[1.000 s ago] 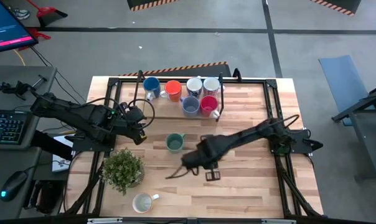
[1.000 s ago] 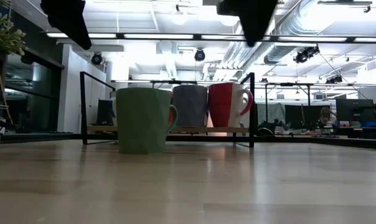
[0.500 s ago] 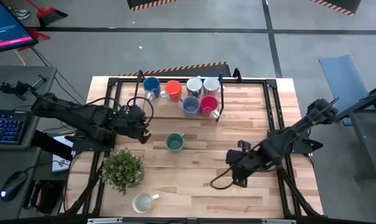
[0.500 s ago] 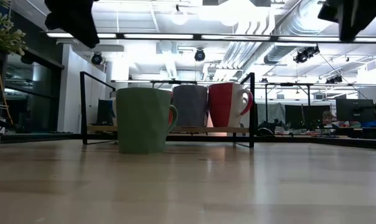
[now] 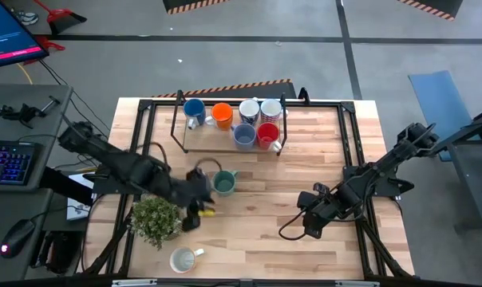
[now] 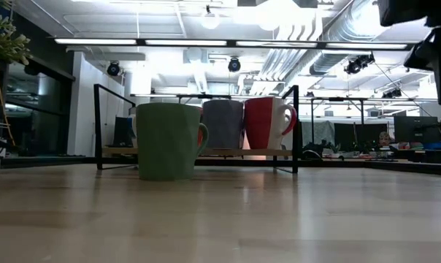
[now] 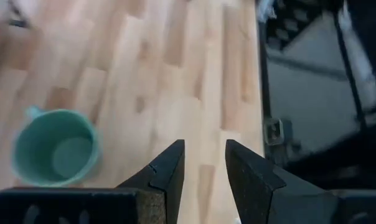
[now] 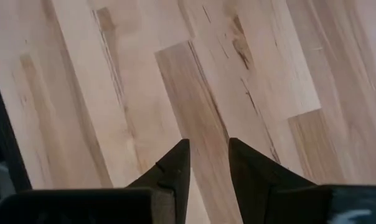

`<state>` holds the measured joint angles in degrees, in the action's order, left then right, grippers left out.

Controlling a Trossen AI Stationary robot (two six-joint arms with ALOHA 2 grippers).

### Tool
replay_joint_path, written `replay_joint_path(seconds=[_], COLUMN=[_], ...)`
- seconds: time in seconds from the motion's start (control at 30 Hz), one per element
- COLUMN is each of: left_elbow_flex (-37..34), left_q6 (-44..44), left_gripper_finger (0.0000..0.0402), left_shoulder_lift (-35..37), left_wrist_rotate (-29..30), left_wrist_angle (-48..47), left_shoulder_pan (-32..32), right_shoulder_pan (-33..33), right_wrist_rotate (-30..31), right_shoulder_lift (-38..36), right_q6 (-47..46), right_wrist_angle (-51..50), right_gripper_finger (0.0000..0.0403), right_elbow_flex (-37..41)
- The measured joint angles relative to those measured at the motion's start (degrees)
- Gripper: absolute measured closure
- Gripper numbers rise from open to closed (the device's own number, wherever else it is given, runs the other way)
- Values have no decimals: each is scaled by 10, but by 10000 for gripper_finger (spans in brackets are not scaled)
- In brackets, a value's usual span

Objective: Place coffee mugs
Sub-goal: Put the yellow pattern mug on the shelf

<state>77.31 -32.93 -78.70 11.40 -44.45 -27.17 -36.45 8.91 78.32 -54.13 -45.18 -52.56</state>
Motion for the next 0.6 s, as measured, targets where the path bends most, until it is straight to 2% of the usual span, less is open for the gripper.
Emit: replay_joint_path(seconds=[0.17, 0.27, 0.37, 0.6], left_elbow_flex=[123, 170, 184, 185], left_q6=[7, 11, 9, -26], left_gripper_finger=[293, 293, 293, 293], left_shoulder_lift=[-107, -158, -199, -248], left_wrist_rotate=[-13, -48, -98, -114], left_wrist_angle=[-124, -188, -237, -251], left_shoulder_pan=[-49, -72, -94, -129], right_shoulder_pan=[0, 0, 0, 0], right_wrist_rotate=[0, 13, 22, 26], right_shoulder_lift=[0, 0, 0, 0], right_q6=[0, 1, 1, -15], right_wrist_angle=[0, 2, 4, 10], right_gripper_finger=[314, 314, 314, 314], right_elbow_flex=[11, 10, 10, 10])
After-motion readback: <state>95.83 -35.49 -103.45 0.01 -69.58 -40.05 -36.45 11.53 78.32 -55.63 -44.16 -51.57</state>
